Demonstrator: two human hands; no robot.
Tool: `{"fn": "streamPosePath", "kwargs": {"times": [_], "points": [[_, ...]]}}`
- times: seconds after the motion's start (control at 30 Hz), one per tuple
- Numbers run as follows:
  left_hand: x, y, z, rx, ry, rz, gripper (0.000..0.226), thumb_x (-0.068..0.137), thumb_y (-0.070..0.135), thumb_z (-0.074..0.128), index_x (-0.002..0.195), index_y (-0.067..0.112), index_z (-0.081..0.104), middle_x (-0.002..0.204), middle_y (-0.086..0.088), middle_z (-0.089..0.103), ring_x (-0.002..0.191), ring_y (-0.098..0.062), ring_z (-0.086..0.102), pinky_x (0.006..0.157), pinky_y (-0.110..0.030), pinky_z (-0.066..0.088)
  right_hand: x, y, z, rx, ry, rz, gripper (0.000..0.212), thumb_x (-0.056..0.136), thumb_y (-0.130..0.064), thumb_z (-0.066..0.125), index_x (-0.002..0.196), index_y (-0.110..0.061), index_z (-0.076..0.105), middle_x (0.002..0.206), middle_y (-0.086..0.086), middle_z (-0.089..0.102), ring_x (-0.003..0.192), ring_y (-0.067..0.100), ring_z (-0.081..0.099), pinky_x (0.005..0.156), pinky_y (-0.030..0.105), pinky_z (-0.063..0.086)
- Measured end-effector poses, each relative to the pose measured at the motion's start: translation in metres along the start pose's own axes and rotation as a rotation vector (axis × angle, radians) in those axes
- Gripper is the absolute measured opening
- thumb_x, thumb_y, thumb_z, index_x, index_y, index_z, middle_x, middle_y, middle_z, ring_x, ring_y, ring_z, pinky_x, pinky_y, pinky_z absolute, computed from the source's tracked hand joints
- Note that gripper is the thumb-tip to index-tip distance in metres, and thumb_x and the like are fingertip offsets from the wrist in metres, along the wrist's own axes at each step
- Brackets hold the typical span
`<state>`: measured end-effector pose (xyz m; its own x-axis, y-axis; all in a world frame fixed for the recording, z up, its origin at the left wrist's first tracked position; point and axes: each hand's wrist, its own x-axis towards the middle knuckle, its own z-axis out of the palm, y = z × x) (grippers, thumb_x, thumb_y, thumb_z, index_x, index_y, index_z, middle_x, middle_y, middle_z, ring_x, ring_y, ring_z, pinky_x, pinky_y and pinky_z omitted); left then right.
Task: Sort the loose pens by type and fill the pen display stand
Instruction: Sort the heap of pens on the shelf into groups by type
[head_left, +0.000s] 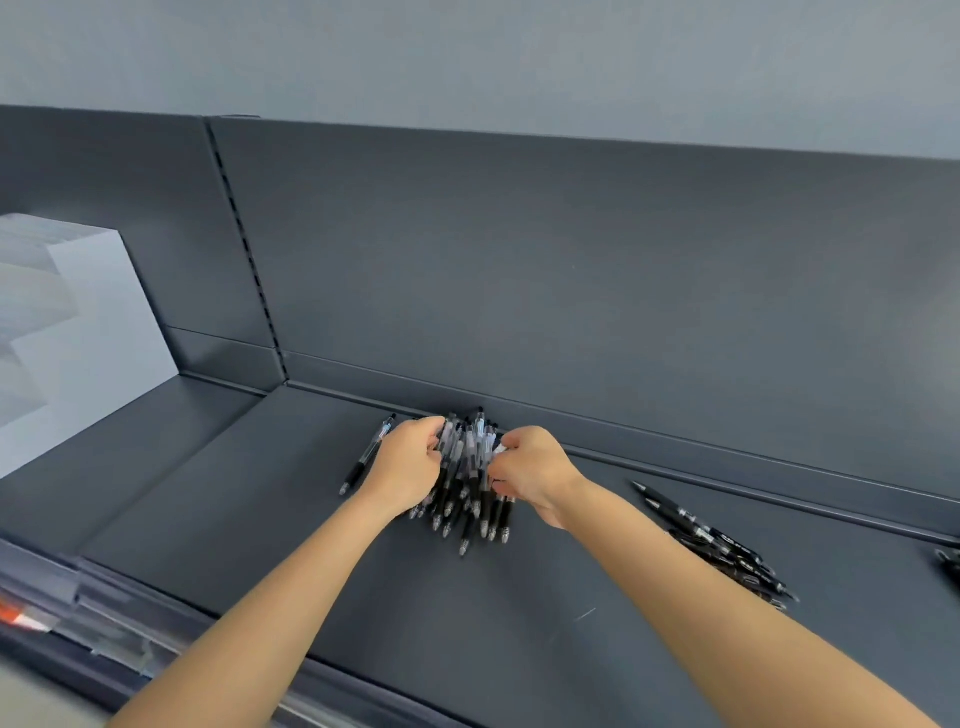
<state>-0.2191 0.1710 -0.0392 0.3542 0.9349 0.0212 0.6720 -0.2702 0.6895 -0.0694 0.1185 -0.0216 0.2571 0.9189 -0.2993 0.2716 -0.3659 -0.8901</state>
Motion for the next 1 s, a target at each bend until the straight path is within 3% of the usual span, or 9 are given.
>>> {"fn": "streamPosePath", "kwargs": {"times": [0.13,0.17,0.23,0.37,0.47,0.57,0.67,0.9,1.0], "points": [[-0.002,-0.007,0.001,0.051,0.057,0.085,0.045,0.094,0.001,0.046,0.137,0.013,0.050,0.135,-0.005,0.051,0.121,-0.016,0.052,0.097,-0.018,0.034,-0.006,0.006,-0.014,-0.172,0.075,-0.061,0.029,0.071,0.013,0.043,0.056,-0.012,0.047,0.061,0.013,0.039,0.058,0.034,0.032,0.051,0.031,0.026],[-0.003,-0.007,0.000,0.066,0.081,0.109,0.042,0.095,0.004,0.048,0.136,0.014,0.052,0.135,-0.003,0.051,0.120,-0.015,0.052,0.097,-0.017,0.033,-0.006,0.010,-0.017,-0.229,0.087,-0.070,0.025,0.078,0.011,0.046,0.081,-0.003,0.066,0.082,0.018,0.060,0.095,0.035,0.063,0.068,0.040,0.053],[-0.005,-0.010,0.000,0.128,0.107,0.158,0.039,0.096,0.014,0.051,0.135,0.016,0.052,0.136,0.002,0.051,0.124,-0.014,0.047,0.101,-0.019,0.031,-0.008,0.018,-0.023,-0.344,0.072,-0.053,0.038,0.087,0.003,0.049,0.123,-0.005,0.059,0.120,0.011,0.060,0.108,0.027,0.057,0.081,0.027,0.044],[-0.007,-0.018,0.005,0.177,0.004,0.152,0.043,0.096,0.032,0.050,0.138,0.020,0.050,0.146,0.006,0.042,0.135,-0.011,0.036,0.112,-0.029,0.028,-0.007,0.030,-0.019,-0.357,-0.001,-0.009,0.020,0.081,0.004,0.056,0.079,-0.015,0.057,0.079,0.006,0.049,0.066,0.021,0.045,0.061,0.023,0.037],[-0.009,-0.020,0.006,0.164,-0.044,0.135,0.045,0.095,0.035,0.051,0.139,0.023,0.049,0.150,0.008,0.035,0.137,-0.010,0.032,0.112,-0.031,0.029,-0.008,0.030,-0.014,-0.344,-0.014,-0.008,0.045,0.079,0.008,0.053,0.059,-0.027,0.034,0.063,-0.007,0.034,0.055,0.010,0.035,0.049,0.019,0.029],[-0.011,-0.016,0.004,0.171,0.005,0.168,0.046,0.094,0.036,0.053,0.138,0.023,0.050,0.149,0.007,0.036,0.136,-0.011,0.033,0.113,-0.034,0.030,-0.009,0.030,-0.014,-0.314,-0.018,-0.038,0.031,0.083,0.007,0.051,0.095,-0.018,0.065,0.093,-0.001,0.059,0.074,0.014,0.052,0.071,0.024,0.049],[-0.015,-0.006,0.005,0.139,0.008,0.241,0.048,0.093,0.038,0.056,0.138,0.024,0.049,0.147,0.011,0.036,0.136,-0.007,0.031,0.112,-0.029,0.027,-0.016,0.031,-0.028,-0.334,0.025,-0.075,0.051,0.084,0.004,0.051,0.132,-0.012,0.053,0.129,0.004,0.057,0.099,0.019,0.057,0.086,0.027,0.047],[-0.026,0.028,0.023,0.009,-0.065,0.394,0.053,0.084,0.051,0.059,0.131,0.027,0.053,0.130,0.022,0.044,0.118,0.008,0.036,0.101,-0.018,0.026,-0.039,0.053,-0.107,-0.382,0.226,-0.079,0.041,0.086,0.000,0.053,0.124,-0.014,0.061,0.113,0.003,0.064,0.093,0.015,0.058,0.076,0.021,0.045],[-0.026,0.047,0.046,0.028,-0.151,0.441,0.046,0.089,0.041,0.060,0.132,0.026,0.053,0.131,0.019,0.045,0.116,0.006,0.040,0.100,-0.018,0.031,-0.045,0.071,-0.142,-0.408,0.335,-0.014,0.037,0.085,0.004,0.053,0.116,-0.011,0.065,0.112,0.004,0.067,0.104,0.019,0.062,0.092,0.029,0.049]]}}
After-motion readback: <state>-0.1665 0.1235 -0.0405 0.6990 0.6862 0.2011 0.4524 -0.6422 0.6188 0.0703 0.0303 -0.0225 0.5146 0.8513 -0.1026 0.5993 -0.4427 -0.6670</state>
